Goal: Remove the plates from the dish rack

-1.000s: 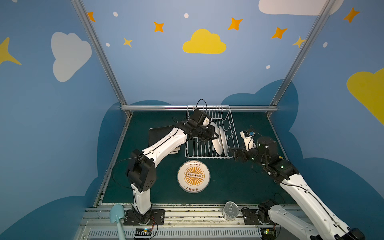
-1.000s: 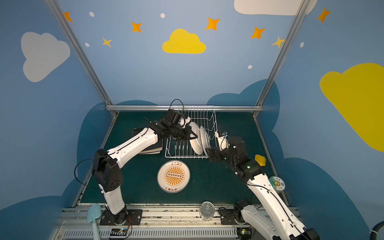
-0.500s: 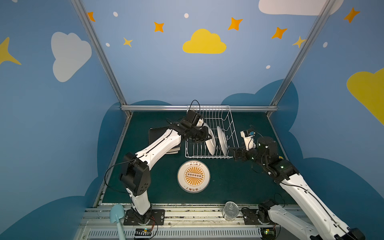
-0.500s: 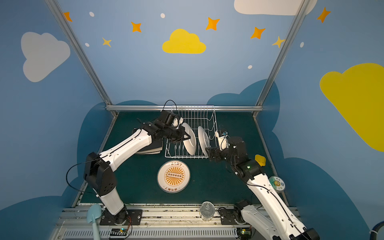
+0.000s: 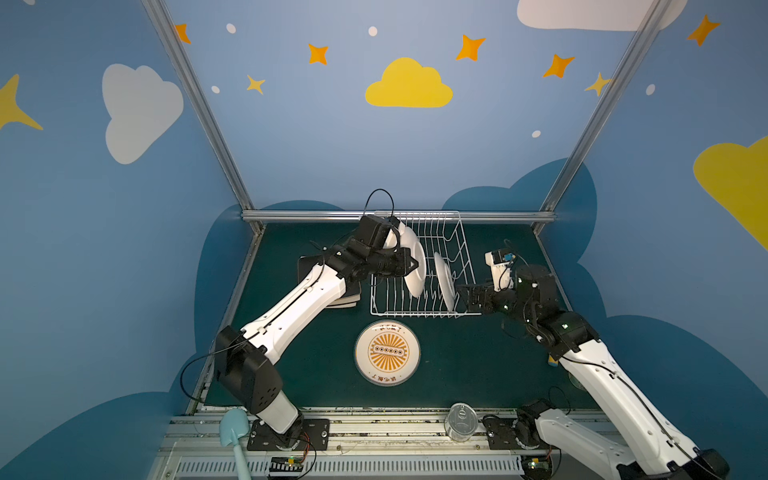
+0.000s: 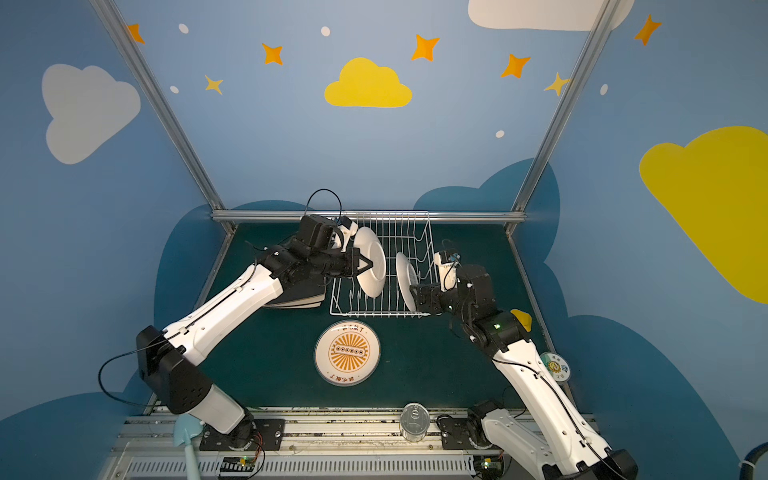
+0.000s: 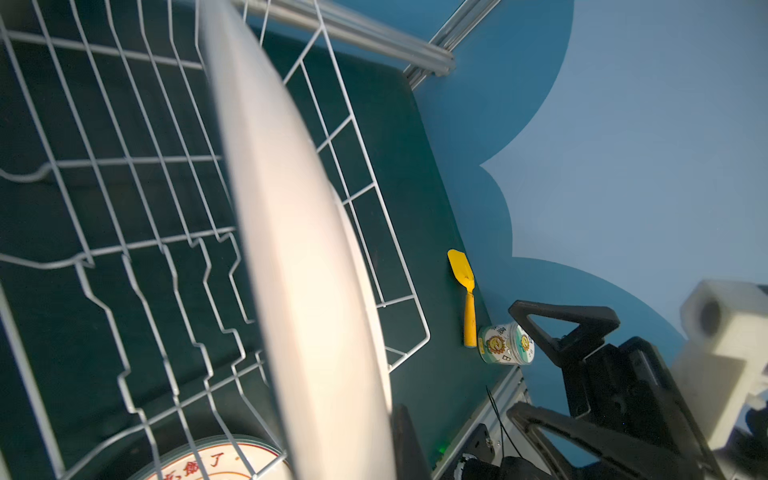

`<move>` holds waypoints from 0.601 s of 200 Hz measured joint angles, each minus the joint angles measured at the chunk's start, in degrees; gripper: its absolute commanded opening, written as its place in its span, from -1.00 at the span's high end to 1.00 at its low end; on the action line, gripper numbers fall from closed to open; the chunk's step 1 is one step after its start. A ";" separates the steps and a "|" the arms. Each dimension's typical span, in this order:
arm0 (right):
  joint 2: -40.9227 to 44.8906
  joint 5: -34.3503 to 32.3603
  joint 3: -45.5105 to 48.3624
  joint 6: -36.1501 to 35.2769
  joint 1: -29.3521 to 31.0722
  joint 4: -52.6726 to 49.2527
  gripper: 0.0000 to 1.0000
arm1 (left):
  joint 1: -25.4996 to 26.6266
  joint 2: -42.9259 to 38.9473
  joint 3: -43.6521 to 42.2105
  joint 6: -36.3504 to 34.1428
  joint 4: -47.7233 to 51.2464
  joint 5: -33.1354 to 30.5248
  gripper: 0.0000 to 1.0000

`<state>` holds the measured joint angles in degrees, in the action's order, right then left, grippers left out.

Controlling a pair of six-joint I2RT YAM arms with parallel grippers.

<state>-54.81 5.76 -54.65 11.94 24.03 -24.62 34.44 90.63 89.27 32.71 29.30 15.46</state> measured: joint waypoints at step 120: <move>-9.07 12.41 -13.33 15.89 -4.63 -0.94 -0.94 | 2.40 -16.85 -19.15 -35.58 -11.21 -14.08 0.95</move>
<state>-63.88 18.17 -67.99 27.83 19.40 -25.56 36.84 73.78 70.13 -2.87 18.09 1.39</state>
